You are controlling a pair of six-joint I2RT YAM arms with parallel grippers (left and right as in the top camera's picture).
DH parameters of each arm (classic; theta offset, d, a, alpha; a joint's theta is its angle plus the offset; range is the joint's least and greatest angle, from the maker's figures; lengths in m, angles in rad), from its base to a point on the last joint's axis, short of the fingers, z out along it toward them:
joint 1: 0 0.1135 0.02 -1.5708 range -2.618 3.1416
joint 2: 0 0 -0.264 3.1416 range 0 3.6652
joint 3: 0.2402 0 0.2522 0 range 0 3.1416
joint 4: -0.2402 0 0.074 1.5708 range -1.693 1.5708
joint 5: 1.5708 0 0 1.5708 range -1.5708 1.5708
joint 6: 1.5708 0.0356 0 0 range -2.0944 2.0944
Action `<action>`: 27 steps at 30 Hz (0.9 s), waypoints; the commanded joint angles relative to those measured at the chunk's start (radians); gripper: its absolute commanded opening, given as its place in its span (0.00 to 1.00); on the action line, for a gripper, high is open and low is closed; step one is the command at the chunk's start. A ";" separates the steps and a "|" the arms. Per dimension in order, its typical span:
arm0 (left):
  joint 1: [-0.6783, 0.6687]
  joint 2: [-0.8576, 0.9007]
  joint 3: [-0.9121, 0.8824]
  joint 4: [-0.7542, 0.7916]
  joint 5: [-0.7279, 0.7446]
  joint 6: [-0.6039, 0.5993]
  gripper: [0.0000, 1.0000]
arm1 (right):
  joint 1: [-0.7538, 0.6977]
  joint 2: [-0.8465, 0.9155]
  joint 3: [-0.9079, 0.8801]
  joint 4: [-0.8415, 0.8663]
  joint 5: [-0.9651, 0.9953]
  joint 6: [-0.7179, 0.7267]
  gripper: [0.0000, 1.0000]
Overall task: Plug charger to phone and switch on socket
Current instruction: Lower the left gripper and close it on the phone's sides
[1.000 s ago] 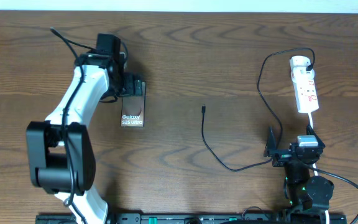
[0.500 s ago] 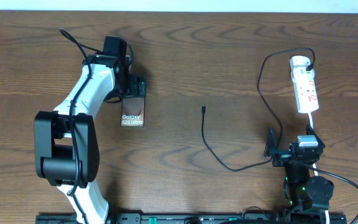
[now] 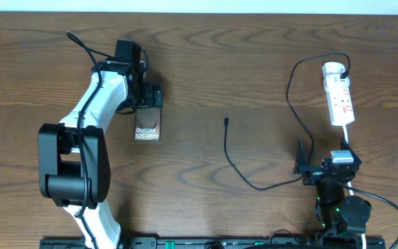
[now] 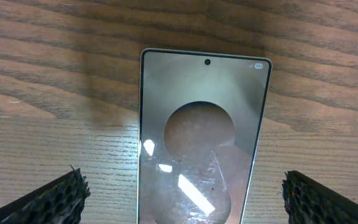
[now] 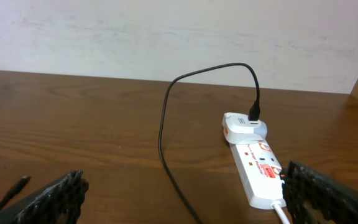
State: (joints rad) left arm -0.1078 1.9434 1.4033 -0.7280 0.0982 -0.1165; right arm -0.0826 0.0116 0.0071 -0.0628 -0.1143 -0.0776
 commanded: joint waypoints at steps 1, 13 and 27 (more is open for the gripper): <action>-0.001 0.005 0.019 -0.004 -0.013 -0.013 0.98 | 0.005 -0.007 -0.002 -0.004 0.007 -0.009 0.99; -0.001 0.005 0.019 -0.032 -0.013 -0.012 0.98 | 0.005 -0.007 -0.002 -0.004 0.007 -0.009 0.99; -0.001 0.005 0.019 -0.033 -0.015 -0.008 0.98 | 0.005 -0.007 -0.002 -0.004 0.007 -0.009 0.99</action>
State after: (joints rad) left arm -0.1078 1.9434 1.4033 -0.7559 0.0982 -0.1165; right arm -0.0826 0.0116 0.0071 -0.0628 -0.1143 -0.0776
